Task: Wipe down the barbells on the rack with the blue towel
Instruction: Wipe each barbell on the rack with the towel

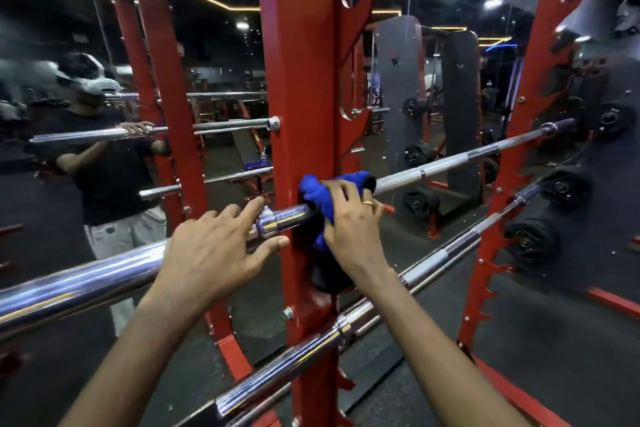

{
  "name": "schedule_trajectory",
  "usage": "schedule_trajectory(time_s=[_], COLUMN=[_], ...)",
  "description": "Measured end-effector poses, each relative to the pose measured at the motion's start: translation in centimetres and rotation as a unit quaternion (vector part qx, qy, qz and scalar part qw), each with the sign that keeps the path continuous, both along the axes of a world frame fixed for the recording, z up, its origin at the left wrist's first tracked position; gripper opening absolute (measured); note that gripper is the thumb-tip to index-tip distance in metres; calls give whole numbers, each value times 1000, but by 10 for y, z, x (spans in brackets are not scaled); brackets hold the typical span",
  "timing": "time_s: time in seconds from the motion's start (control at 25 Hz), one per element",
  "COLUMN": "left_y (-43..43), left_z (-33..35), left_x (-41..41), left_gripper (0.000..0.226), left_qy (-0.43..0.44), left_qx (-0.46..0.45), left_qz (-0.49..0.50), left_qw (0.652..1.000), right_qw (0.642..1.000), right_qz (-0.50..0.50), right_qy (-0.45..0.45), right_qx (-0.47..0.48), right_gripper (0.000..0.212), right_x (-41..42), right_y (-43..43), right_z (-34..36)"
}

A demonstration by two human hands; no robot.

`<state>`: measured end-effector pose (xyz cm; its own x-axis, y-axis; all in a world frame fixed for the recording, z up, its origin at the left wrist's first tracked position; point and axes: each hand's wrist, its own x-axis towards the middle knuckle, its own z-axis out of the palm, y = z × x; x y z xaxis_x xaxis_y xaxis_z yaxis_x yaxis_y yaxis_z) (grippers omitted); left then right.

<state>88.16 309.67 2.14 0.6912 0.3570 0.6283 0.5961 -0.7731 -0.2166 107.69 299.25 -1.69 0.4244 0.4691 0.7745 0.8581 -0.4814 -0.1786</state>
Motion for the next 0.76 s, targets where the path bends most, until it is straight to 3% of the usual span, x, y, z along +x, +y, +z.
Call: schedule_trajectory(time_s=[0.08,0.2,0.32,0.44,0.52,0.6,0.68,0.76], left_y=[-4,-9,-19,-30,-33,-32,-29,-27], left_z=[-1,-3,-15,-26,-25,-19,-17,-23], left_x=[2,8,23,44,57,66,72,73], left_gripper=[88,80,62,54,53,52,48,44], left_qy=[-7,-17,-56,-41,-20,1,-8,-28], left_qx=[-4,-16,-1,37,55,70,83,91], left_qz=[8,28,0,-12,29,56,57,57], left_qw=[1000,999,998,998,998,996,995,994], right_qw=[1000,989,966,931,927,945,958,963], right_qz=[1,86,120,190,195,129,80,113], right_qy=[-5,119,229,306,296,246,207,157], right_qx=[-5,24,16,51,120,171,180,186], right_gripper=[39,18,20,30,33,31,26,21], right_x=[14,44,77,100,121,150,170,167], right_y=[0,-9,-20,-22,-26,-32,-36,-33], right_z=[16,52,65,67,62,50,33,15])
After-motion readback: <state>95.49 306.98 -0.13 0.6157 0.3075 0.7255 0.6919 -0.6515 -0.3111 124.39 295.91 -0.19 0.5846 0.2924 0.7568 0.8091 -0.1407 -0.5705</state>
